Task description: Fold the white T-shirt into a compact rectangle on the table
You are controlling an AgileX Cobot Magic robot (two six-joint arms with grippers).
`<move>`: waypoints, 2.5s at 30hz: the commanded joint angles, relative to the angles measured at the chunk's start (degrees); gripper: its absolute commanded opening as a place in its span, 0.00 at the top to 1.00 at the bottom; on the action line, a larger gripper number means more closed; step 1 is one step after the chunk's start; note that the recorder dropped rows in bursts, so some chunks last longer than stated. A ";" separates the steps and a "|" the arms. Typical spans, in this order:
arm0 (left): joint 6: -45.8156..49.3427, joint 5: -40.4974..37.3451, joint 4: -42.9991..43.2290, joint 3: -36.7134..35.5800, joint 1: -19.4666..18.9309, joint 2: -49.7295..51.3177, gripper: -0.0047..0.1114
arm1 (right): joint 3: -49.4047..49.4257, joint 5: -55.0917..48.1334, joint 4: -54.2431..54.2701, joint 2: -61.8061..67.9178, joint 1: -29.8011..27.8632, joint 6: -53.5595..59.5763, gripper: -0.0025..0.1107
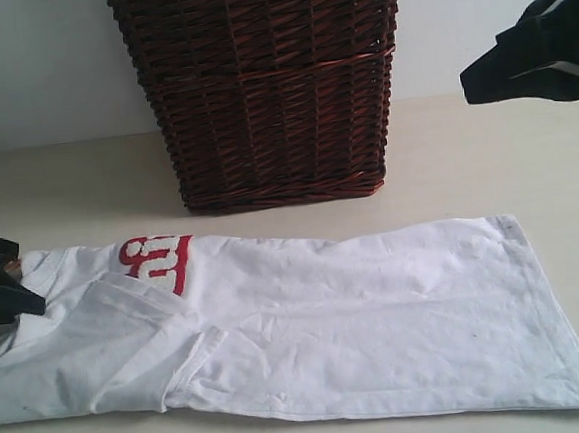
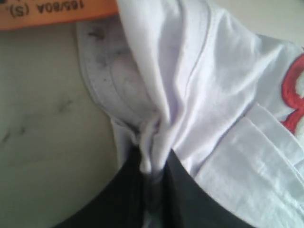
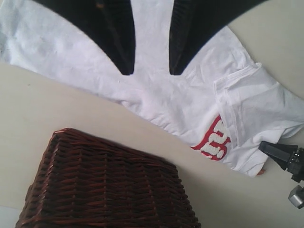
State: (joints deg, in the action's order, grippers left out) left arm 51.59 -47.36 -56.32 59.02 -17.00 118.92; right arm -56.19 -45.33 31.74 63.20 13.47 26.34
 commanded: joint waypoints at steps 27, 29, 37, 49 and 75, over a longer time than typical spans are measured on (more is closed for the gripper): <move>-35.58 -2.99 27.67 13.62 31.27 -22.08 0.96 | -0.24 -0.78 1.38 -0.51 -0.12 0.60 0.74; -35.89 1.17 26.12 13.62 37.72 -21.51 0.96 | -0.24 -0.78 1.38 -0.51 -0.12 0.60 0.74; -33.34 20.54 24.72 13.62 62.59 -13.78 0.94 | -0.24 -1.04 2.83 -0.51 -0.12 2.05 0.74; -32.09 19.84 35.87 18.28 73.19 -12.76 0.73 | -0.24 -1.57 4.02 -0.51 -0.12 2.89 0.74; -33.54 20.52 32.11 20.92 74.02 -3.45 0.75 | -0.24 -1.52 3.92 -0.51 -0.12 3.01 0.74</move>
State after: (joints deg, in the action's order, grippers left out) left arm 18.44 -30.29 -23.51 78.73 57.10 113.73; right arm -56.19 -46.96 35.48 63.20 13.47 28.95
